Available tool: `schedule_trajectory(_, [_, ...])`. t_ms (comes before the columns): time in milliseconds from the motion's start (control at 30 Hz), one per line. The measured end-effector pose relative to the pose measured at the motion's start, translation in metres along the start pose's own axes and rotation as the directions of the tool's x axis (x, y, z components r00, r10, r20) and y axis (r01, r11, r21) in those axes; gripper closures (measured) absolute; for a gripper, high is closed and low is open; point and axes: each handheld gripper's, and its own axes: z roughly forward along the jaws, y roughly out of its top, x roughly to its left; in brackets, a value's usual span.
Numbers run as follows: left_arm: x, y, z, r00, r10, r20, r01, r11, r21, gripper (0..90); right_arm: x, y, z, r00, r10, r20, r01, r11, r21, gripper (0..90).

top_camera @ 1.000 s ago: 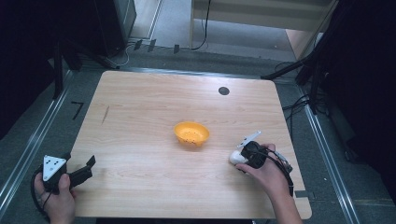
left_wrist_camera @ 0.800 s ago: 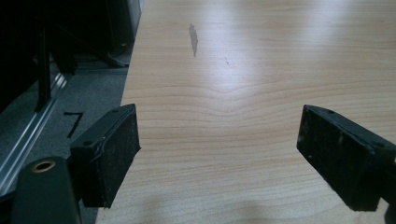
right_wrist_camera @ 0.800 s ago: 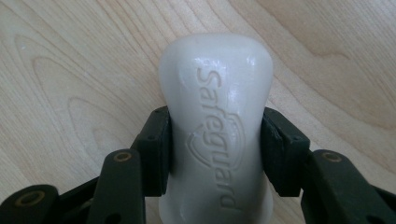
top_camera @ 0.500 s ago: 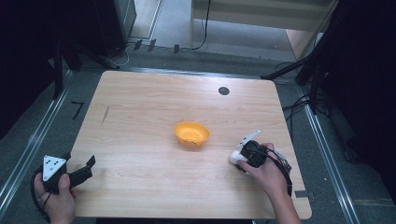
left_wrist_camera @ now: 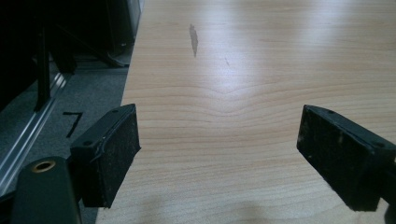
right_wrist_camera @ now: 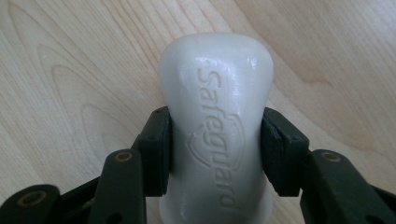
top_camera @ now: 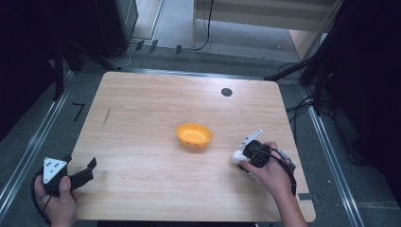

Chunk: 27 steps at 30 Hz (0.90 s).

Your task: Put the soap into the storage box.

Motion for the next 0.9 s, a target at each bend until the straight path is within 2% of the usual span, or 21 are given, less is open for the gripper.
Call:
schedule_trajectory(567, [0.0, 0.0, 0.0, 1.0, 0.0, 0.001, 0.0, 1.0, 0.001, 13.4, -0.001, 0.021, -0.017, 0.9975, -0.07, 0.007, 0.07, 0.997, -0.027, 51.7])
schedule_trajectory(733, [0.0, 0.0, 0.0, 1.0, 0.0, 0.001, 0.0, 1.0, 0.001, 13.4, -0.001, 0.032, -0.019, 0.9933, -0.116, 0.001, 0.115, 0.993, -0.038, 51.6])
schedule_trajectory(900, [0.0, 0.0, 0.0, 1.0, -0.001, 0.002, 0.001, 1.0, 0.0, 13.4, -0.001, 0.039, -0.02, 0.9905, -0.138, -0.003, 0.137, 0.99, -0.039, 51.6])
